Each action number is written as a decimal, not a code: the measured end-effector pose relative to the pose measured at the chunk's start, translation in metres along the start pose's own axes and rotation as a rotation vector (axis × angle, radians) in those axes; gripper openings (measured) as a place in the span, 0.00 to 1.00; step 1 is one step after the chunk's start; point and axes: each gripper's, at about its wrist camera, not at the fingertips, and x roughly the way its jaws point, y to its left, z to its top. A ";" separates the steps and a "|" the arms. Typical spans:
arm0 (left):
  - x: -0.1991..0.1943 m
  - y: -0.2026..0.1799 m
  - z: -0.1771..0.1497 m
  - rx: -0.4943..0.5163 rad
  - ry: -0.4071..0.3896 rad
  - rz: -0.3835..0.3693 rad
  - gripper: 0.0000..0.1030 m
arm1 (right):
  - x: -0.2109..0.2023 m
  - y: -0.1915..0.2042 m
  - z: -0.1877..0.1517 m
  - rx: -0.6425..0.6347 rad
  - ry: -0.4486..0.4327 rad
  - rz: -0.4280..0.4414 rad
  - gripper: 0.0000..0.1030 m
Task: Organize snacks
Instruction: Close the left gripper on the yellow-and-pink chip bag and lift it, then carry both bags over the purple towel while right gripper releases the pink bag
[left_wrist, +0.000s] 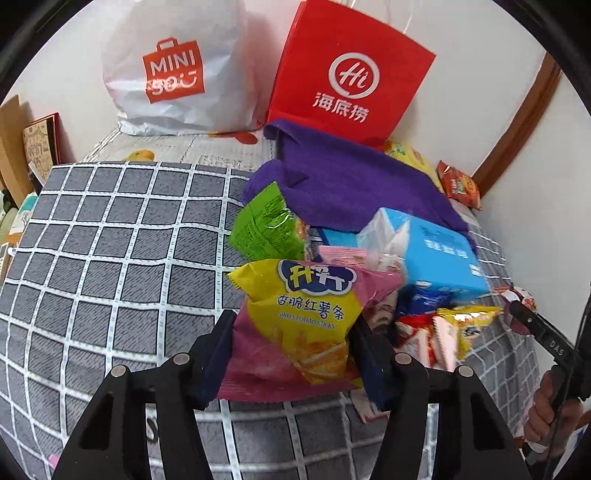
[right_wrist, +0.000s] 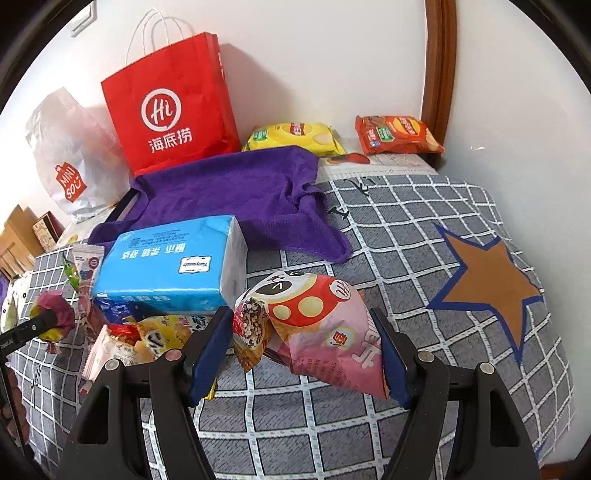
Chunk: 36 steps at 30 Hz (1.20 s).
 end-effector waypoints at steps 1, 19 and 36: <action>-0.005 -0.001 -0.001 0.003 -0.004 -0.003 0.57 | -0.003 0.000 -0.001 -0.002 -0.002 0.000 0.70; -0.051 -0.072 0.010 0.157 -0.072 -0.083 0.57 | -0.062 0.036 0.010 -0.055 -0.094 0.104 0.70; -0.046 -0.100 0.103 0.205 -0.087 -0.131 0.57 | -0.034 0.071 0.098 -0.118 -0.177 0.113 0.70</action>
